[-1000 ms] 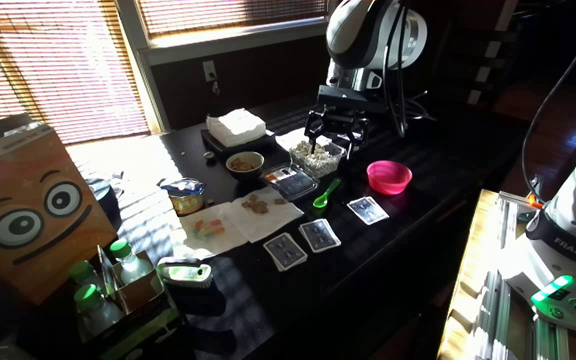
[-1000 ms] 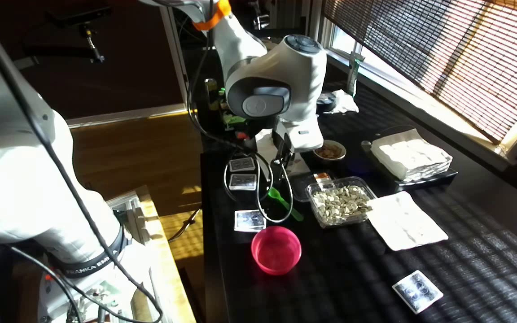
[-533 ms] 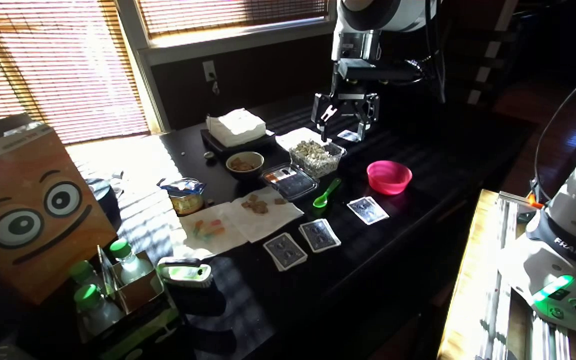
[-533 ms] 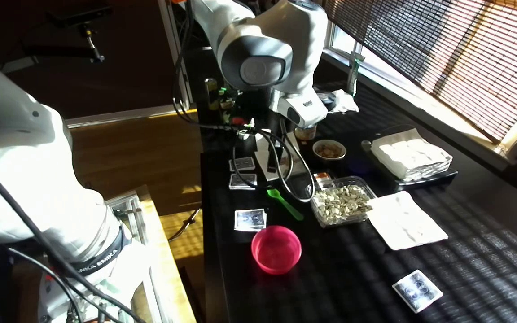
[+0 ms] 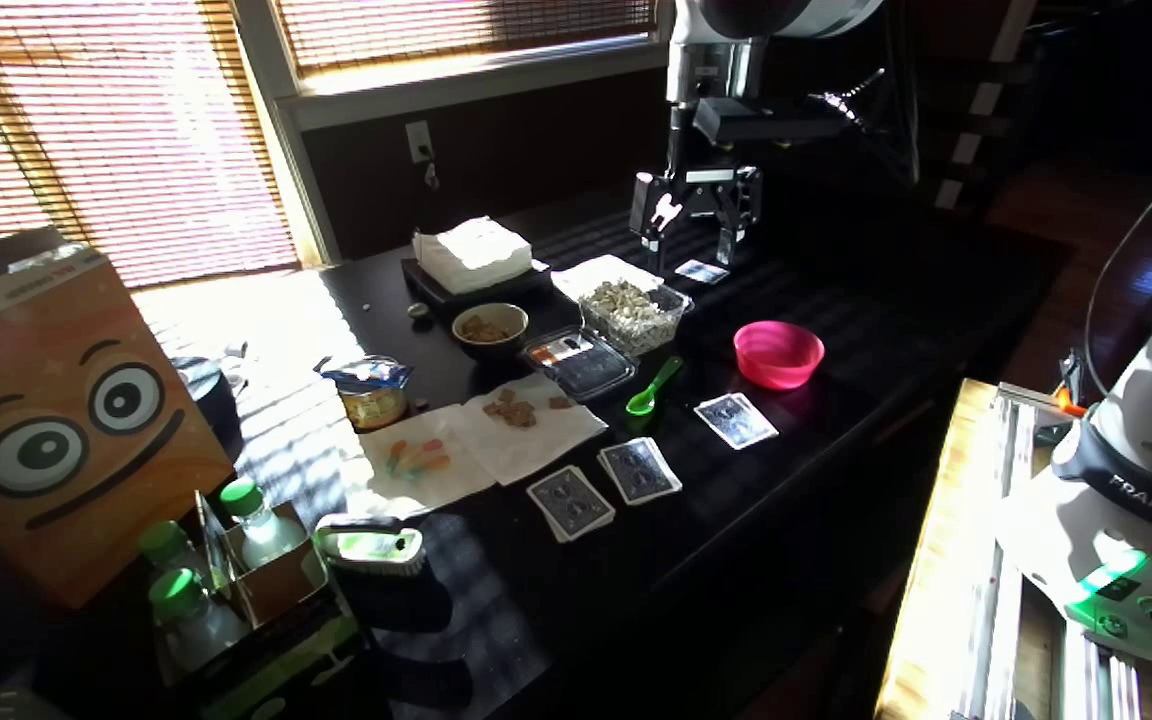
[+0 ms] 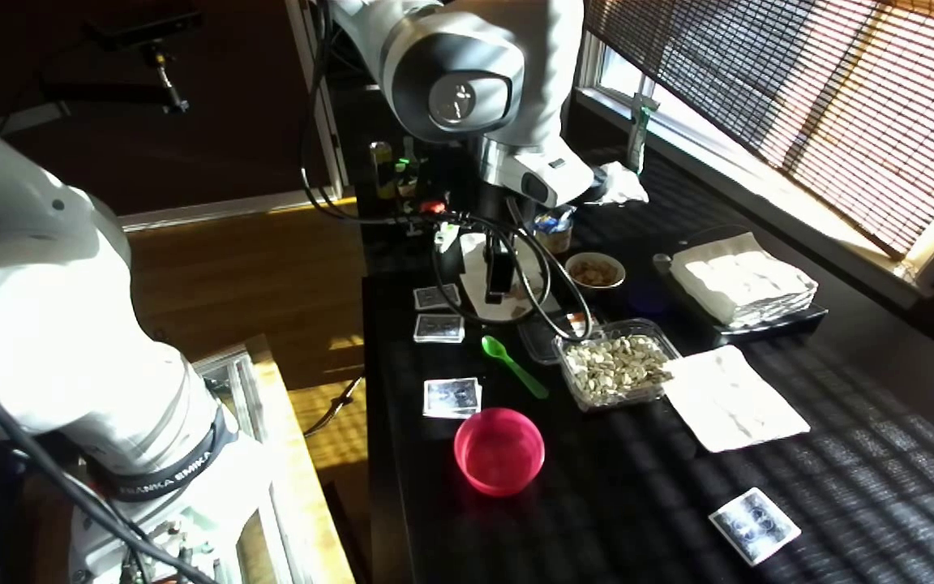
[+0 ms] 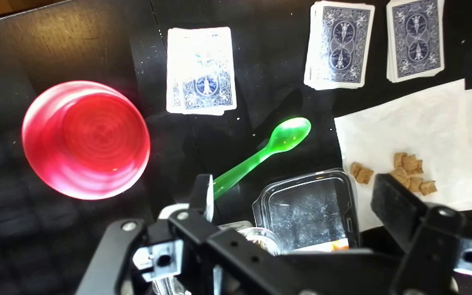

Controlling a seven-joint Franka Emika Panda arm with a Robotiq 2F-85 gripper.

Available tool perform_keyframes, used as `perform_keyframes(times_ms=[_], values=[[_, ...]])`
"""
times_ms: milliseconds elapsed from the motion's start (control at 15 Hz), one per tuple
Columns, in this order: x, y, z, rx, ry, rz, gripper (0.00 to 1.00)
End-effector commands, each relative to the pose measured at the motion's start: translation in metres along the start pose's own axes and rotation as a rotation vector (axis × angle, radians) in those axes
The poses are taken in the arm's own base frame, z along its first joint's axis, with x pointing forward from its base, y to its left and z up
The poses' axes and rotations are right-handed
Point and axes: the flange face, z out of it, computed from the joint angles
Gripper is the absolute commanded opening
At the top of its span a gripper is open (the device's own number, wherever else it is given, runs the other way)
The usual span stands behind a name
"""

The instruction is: Put some of the contents in the bowl on the green spoon

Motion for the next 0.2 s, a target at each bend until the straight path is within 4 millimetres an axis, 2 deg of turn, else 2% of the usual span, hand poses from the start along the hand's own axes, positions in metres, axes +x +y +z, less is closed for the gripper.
perform_keyframes(times_ms=[0, 133], values=[[0.0002, 0.0002, 0.0001, -0.001, -0.001, 0.000, 1.00], [0.0003, 0.0003, 0.0003, -0.001, -0.002, 0.001, 1.00]])
